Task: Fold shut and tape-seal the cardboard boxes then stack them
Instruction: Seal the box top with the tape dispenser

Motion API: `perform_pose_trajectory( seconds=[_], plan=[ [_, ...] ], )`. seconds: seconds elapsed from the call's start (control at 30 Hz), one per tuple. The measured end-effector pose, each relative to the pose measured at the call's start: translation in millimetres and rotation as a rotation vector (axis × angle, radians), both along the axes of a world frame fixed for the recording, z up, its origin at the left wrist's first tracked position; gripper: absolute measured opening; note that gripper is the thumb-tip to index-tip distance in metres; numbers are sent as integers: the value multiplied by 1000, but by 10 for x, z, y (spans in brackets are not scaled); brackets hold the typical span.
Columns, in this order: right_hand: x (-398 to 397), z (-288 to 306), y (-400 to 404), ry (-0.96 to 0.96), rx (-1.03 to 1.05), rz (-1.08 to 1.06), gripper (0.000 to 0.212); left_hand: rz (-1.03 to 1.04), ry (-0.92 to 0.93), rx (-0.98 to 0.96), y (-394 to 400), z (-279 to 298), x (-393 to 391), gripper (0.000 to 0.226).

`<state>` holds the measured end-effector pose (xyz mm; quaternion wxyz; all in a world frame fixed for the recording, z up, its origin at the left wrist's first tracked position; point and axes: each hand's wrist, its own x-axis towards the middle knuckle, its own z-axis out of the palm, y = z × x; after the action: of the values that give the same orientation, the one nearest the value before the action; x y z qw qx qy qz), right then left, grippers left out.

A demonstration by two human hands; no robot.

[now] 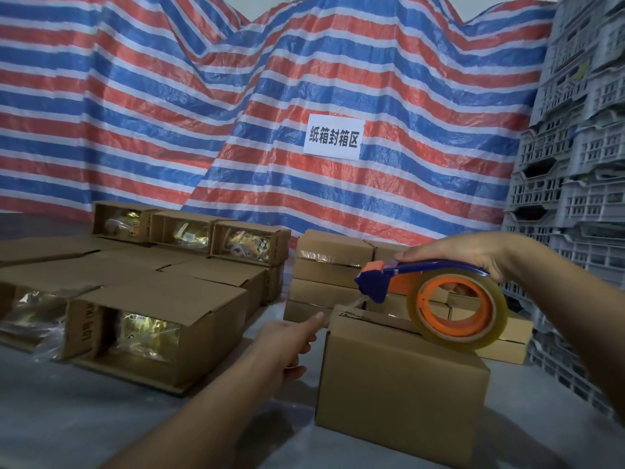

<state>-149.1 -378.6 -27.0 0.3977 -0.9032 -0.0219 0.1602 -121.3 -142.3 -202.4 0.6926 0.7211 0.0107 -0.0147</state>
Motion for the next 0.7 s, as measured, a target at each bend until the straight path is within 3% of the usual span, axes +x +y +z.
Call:
perform_pose_trajectory(
  seconds=[0.2,0.33,0.47,0.57,0.7],
  plan=[
    [6,5,9,0,1,-10,67,-71,41,134,-97,-68,4,40],
    [4,0,8,4,3,-11,63,-110,120,81,-98,-74,-15,49],
    [1,10,6,2,18,-20,64,-90,140,283,-68,-118,-11,62],
    [-10,7,13,9,23,-11,66,-33,-48,362,-44,-56,15,47],
    [-15,4,22,-2,22,-15,68,-31,-440,186,-97,253,-41,31]
  ],
)
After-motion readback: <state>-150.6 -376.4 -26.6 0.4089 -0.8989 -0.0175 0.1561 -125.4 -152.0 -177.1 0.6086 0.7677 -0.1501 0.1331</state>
